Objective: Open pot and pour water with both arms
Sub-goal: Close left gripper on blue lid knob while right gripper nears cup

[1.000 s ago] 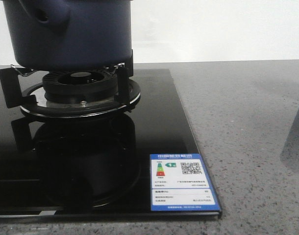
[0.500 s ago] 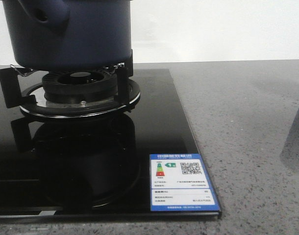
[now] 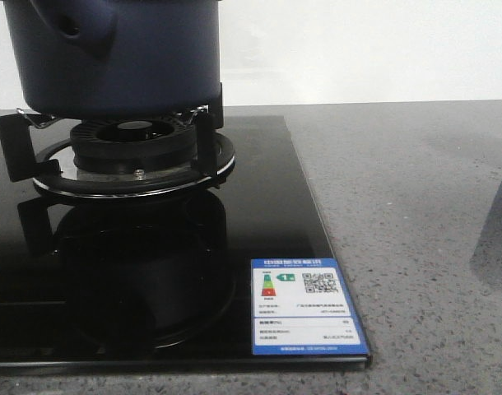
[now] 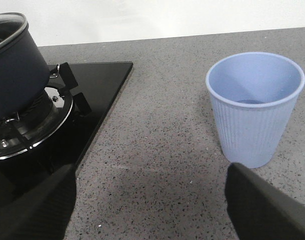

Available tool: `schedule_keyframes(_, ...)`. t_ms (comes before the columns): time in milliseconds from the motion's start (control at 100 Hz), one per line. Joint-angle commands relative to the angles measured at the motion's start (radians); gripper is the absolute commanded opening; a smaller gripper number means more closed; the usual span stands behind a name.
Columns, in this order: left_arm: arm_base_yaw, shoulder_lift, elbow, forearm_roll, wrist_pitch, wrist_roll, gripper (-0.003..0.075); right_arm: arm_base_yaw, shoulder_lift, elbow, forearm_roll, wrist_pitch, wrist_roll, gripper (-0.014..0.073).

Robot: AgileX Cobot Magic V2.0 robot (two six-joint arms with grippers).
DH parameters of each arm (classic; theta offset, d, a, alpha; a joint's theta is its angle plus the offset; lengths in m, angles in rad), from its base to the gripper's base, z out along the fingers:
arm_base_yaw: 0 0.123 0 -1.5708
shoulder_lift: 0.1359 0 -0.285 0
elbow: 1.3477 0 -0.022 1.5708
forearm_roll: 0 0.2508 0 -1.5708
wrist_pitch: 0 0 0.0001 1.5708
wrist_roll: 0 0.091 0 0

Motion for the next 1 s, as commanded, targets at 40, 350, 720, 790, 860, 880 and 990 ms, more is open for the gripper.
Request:
schedule_keyframes(40,-0.004,0.002,-0.057,0.007,-0.047,0.0,0.0565,0.003,0.014,-0.035,0.012,-0.066,-0.013,0.0545)
schedule_keyframes(350,-0.007,0.049,-0.088,0.014,0.003,0.0,0.0565,0.003,0.014,-0.035,0.012,-0.066,-0.013,0.0545)
schedule_keyframes(720,-0.059,0.048,-0.09,0.014,-0.005,0.0,0.0565,0.003,0.014,-0.035,0.012,-0.066,-0.013,0.0545)
schedule_keyframes(790,-0.052,0.048,-0.09,0.016,-0.015,0.0,0.0559,0.003,0.014,-0.035,0.012,-0.066,-0.013,0.0545)
schedule_keyframes(860,-0.052,0.048,-0.09,0.038,-0.013,0.0,0.0552,0.003,0.014,-0.035,0.012,-0.066,-0.013,0.0545)
schedule_keyframes(880,-0.052,0.048,-0.09,0.043,-0.011,0.0,0.0549,0.003,0.014,-0.035,0.012,-0.066,-0.013,0.0545)
schedule_keyframes(990,-0.048,0.054,-0.09,0.058,-0.004,0.001,0.0547,0.003,0.014,-0.035,0.012,-0.066,-0.013,0.0545)
